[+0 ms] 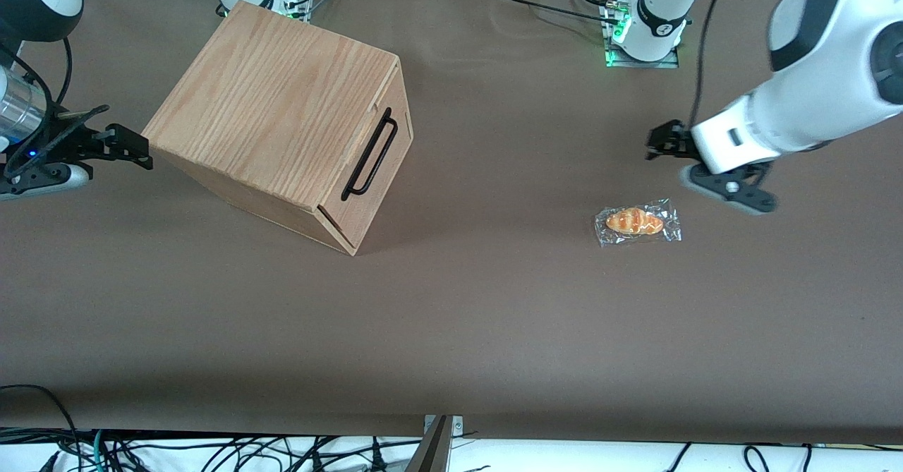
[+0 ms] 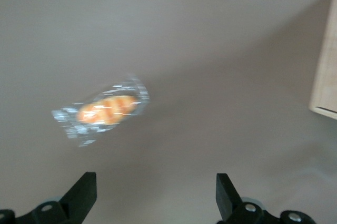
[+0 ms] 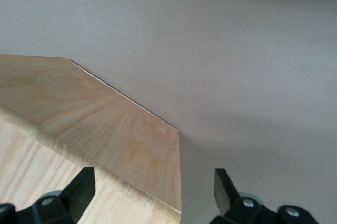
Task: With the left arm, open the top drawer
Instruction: 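Move the left gripper over the table to the drawer's black handle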
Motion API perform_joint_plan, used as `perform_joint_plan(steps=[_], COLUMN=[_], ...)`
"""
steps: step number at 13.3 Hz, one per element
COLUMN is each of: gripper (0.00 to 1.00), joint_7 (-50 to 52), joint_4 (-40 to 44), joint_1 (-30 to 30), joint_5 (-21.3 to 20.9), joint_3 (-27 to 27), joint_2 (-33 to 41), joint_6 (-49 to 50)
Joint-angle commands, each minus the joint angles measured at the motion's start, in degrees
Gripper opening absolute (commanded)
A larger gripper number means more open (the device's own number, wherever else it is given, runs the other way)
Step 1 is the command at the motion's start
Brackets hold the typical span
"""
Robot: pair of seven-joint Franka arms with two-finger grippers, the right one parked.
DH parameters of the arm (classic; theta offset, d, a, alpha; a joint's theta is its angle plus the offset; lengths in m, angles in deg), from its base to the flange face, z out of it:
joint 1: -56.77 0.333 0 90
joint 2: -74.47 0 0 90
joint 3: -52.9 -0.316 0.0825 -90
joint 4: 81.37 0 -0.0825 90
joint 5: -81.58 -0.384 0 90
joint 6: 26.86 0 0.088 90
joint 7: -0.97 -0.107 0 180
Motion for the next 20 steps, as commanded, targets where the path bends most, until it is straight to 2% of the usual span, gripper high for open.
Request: perform_joint_plan(steps=[1,5,10,11,13,15,20], gripper=[1.0,1.0,1.0,1.0,1.0,1.0,1.0], joint_7=[5.7,18.8,27.6,28.8,28.8,29.0,28.5], joint_4=[1.5,5.5,9.3,9.4,9.5,11.2,15.4], joint_1=[-0.6,-9.7,-18.1,-18.9,-19.6,-21.6,-25.3], joint_5=[4.2,4.4,4.6,5.7,10.6,13.1,13.8], joint_3=[3.9,5.0,5.0,5.1,5.1,5.0,5.2], joint_2=[-2.7,-8.5,-14.6,-15.2,-17.0,-19.4,-24.9], joint_6=[-1.1,-8.3,-16.6,-18.6,-23.1,-27.5,-32.3])
